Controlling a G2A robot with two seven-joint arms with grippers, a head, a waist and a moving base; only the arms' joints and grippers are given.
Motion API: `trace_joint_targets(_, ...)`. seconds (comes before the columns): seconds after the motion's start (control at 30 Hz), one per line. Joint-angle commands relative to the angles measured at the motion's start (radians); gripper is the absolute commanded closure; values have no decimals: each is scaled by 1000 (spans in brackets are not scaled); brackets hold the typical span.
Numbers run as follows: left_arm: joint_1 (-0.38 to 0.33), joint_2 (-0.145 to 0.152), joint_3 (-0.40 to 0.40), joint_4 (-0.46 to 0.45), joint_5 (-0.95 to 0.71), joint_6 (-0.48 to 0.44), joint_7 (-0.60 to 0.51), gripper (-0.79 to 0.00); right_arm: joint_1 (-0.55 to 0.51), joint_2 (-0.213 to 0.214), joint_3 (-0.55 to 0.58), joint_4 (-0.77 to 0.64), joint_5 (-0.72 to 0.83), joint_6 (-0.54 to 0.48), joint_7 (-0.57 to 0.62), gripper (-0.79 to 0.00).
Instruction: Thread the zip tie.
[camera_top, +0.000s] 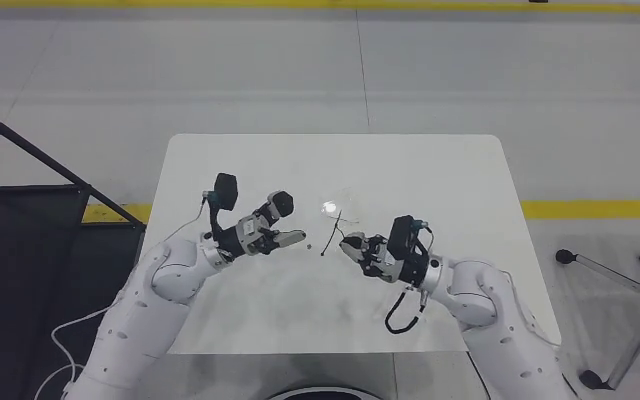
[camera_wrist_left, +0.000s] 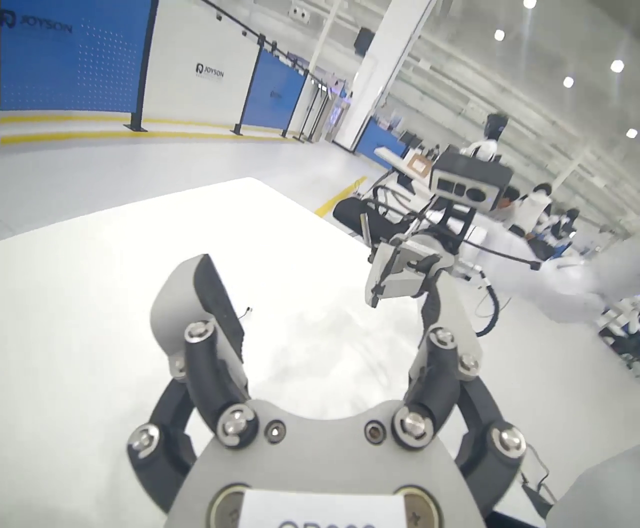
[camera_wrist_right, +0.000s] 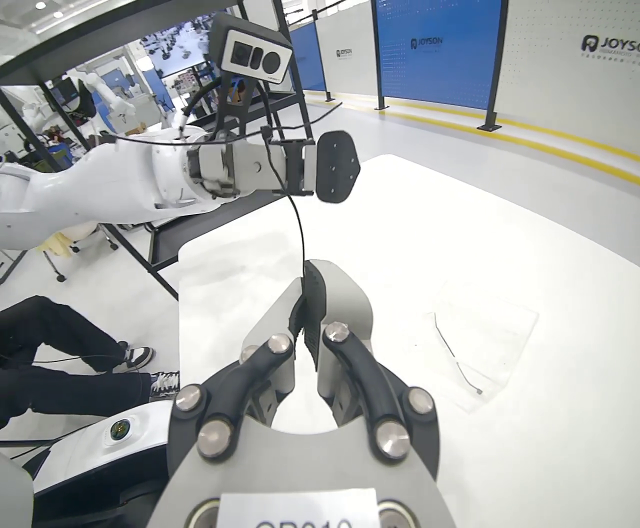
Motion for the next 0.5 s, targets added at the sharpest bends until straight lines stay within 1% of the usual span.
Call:
trace_joint_targets(0.0,-7,7,-9,17,-108,-13,-56,-785,19,3,-8,27,40,-79,18,0)
trace_joint_targets(0.07,-13,14,-9,24,-185,-9,-119,-785,42,6,-19,57,79,-144,37,0)
trace_joint_targets(0.13,-26,20,5,25,-287,10,-204,-785,66,11,-58,59,131,-144,62,0)
trace_joint_targets(0.23,-47,26,26,38,-395,39,-317,-785,93,23,-100,57,192,-144,95,0)
trace_joint_targets(0.33,-47,26,26,38,-395,39,-317,-785,118,42,-132,54,236,-144,149,0)
trace_joint_targets(0.47,-47,26,26,38,-395,39,-317,-785,118,42,-132,54,236,-144,149,0)
